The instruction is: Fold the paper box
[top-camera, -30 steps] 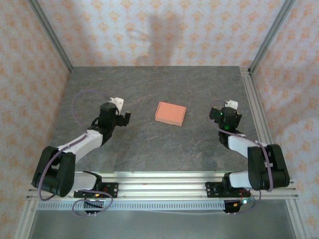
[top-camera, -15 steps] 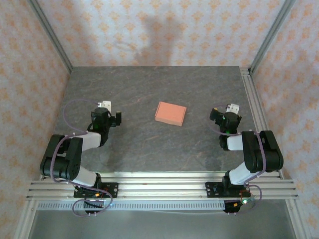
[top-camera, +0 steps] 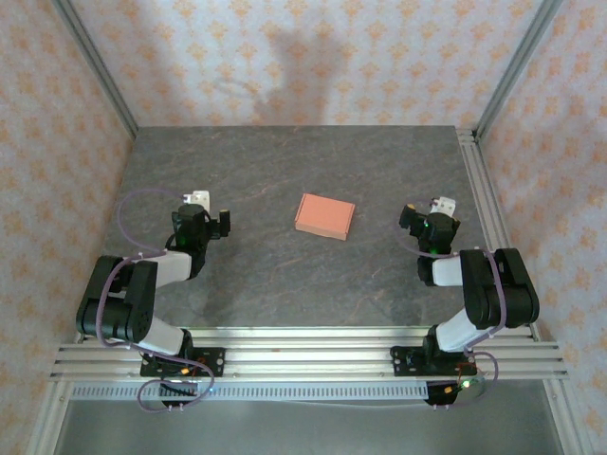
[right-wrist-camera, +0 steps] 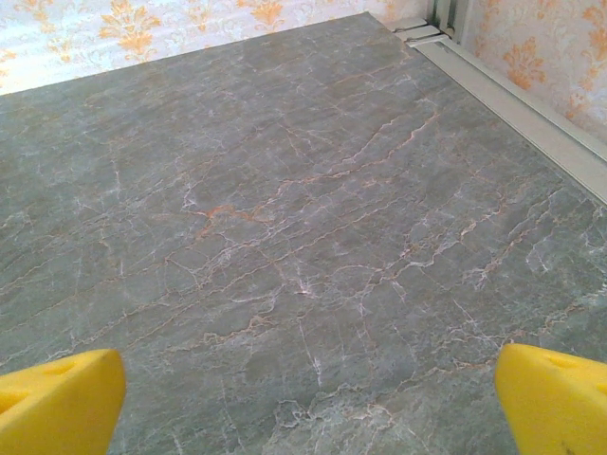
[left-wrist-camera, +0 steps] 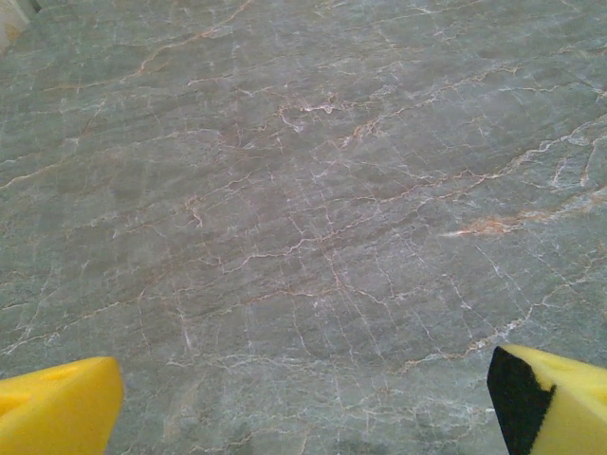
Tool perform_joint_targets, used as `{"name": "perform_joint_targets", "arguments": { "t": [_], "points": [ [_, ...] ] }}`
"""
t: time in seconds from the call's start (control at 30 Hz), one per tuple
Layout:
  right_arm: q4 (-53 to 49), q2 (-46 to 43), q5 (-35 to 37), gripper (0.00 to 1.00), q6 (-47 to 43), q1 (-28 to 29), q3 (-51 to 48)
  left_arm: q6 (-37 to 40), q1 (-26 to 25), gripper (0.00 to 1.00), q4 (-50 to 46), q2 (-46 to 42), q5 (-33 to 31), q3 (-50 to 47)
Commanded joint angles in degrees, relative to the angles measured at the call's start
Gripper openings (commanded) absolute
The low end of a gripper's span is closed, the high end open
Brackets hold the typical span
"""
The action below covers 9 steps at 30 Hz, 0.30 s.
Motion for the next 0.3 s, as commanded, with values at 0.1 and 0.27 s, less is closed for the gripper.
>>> {"name": "perform_joint_targets", "arguments": {
  "t": [0.1,0.27],
  "points": [
    [0.6,0.3,0.7,0.99,0.1,-0.3,1.2,-1.0,0.3,1.0,2.0,-0.2,-0.4,1.5],
    [0.7,0.2,0.8,0.99,0.2,-0.3,1.2,-1.0,0.3,1.0,2.0,-0.2,-0.4,1.4]
  ]
}}
